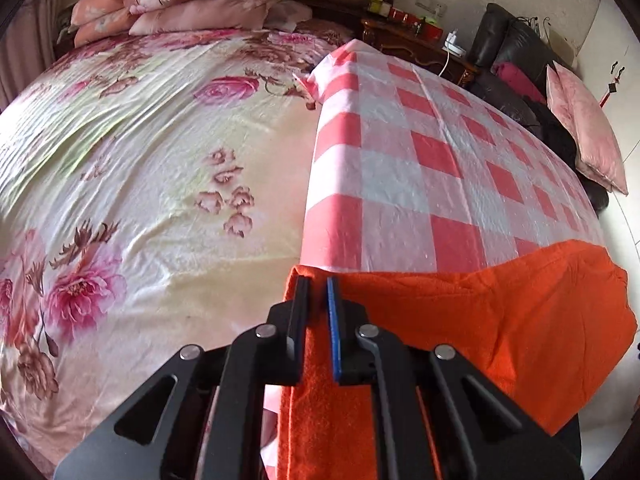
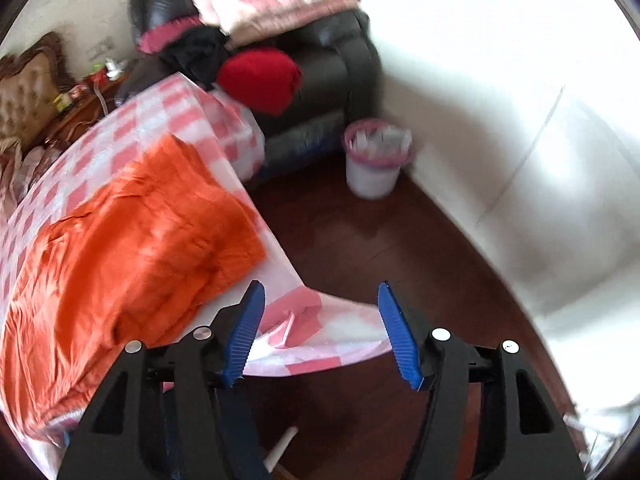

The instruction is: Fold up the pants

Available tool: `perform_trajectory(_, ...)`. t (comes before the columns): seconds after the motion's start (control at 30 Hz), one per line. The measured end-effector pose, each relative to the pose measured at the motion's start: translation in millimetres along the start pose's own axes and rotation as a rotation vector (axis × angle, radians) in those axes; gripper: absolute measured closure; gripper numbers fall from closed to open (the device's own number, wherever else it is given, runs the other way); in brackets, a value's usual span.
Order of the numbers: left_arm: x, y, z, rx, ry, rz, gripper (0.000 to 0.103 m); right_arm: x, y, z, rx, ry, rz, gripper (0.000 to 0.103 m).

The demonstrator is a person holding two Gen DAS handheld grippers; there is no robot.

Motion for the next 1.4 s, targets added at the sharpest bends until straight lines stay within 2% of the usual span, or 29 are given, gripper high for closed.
perform_trajectory(0.07,4,3,8,0.007,-0.035,0.003,0.094,-1,-17,23,0.010,-0.082,-0.065,0.038)
perform_trajectory(0.13,2,9,11,0.000,-0.056,0.022,0.092,-1,-23,48,0.067,-0.163,-0.093,0.034)
perform_trajectory(0.17,1,10,11,0.006,-0.064,0.025,0.090,-2,-25,64,0.110,-0.210,-0.102,0.029)
perform_trajectory(0.2,1,9,13,0.018,-0.080,0.030,0.082,-2,-23,78,0.135,-0.246,-0.102,0.028)
perform_trajectory(0.23,1,6,16,0.032,-0.107,0.036,0.078,-3,-20,91,0.155,-0.281,-0.098,0.028)
perform_trajectory(0.3,2,-5,21,0.110,-0.144,0.006,0.077,-7,-11,112,0.190,-0.336,-0.102,0.028)
perform_trajectory(0.33,3,-18,22,0.130,-0.169,-0.043,0.077,-8,-6,117,0.193,-0.348,-0.103,0.028)
perform_trajectory(0.37,2,-30,19,0.123,-0.194,-0.088,0.077,-11,2,123,0.195,-0.364,-0.094,0.028)
perform_trajectory(0.4,1,-43,12,0.109,-0.206,-0.133,0.072,-14,10,127,0.199,-0.375,-0.076,0.028)
perform_trajectory(0.43,-3,-59,-4,0.084,-0.191,-0.193,0.062,-18,22,127,0.184,-0.383,-0.042,0.028)
perform_trajectory(0.5,-14,-86,-39,0.039,-0.143,-0.283,0.051,-26,43,125,0.115,-0.371,0.041,0.028)
perform_trajectory(0.57,-33,-110,-90,-0.073,-0.043,-0.321,0.049,-38,54,119,0.097,-0.363,0.092,0.029)
perform_trajectory(0.67,-65,-140,-174,-0.256,0.129,-0.287,0.049,-48,58,113,0.091,-0.375,0.101,0.023)
perform_trajectory(0.7,-78,-149,-200,-0.373,0.229,-0.231,0.049,-49,58,110,0.091,-0.379,0.099,0.022)
perform_trajectory(0.73,-92,-157,-229,-0.438,0.287,-0.220,0.049,-49,58,109,0.097,-0.376,0.098,0.022)
perform_trajectory(0.83,-119,-159,-307,-0.554,0.393,-0.138,0.049,-48,59,113,0.091,-0.384,0.098,0.021)
perform_trajectory(0.93,-128,-146,-357,-0.538,0.426,-0.105,0.049,-50,55,118,0.062,-0.417,0.095,0.021)
perform_trajectory(1.0,-126,-136,-379,-0.516,0.418,-0.109,0.049,-43,38,122,0.066,-0.406,0.051,0.021)
perform_trajectory(1.03,-119,-130,-392,-0.506,0.413,-0.133,0.049,-37,30,127,0.094,-0.406,0.020,0.021)
perform_trajectory(1.1,-103,-120,-413,-0.440,0.411,-0.196,0.050,-20,20,144,0.173,-0.410,-0.031,0.021)
perform_trajectory(1.17,-78,-102,-436,-0.407,0.425,-0.192,0.058,-4,29,167,0.237,-0.424,-0.037,0.021)
perform_trajectory(1.2,-65,-91,-446,-0.380,0.444,-0.179,0.070,1,37,177,0.256,-0.440,-0.044,0.021)
perform_trajectory(1.23,-58,-87,-456,-0.377,0.467,-0.172,0.077,7,51,189,0.225,-0.467,-0.056,0.021)
perform_trajectory(1.27,-52,-82,-470,-0.376,0.509,-0.167,0.077,11,64,196,0.178,-0.478,-0.057,0.021)
perform_trajectory(1.33,-48,-76,-488,-0.369,0.574,-0.167,0.081,19,89,200,0.144,-0.455,-0.035,0.022)
perform_trajectory(1.4,-47,-69,-505,-0.384,0.624,-0.157,0.081,20,114,198,0.081,-0.452,0.021,0.022)
Point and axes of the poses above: each gripper's, at about its wrist camera, not at the fingertips, and y roughly the way its jaws point, z to its left, x to its top, the point moved 1 cm from there along y, roughly the way its jaws point, and after that the axes turned 13 degrees about x, right-handed, at the moved point
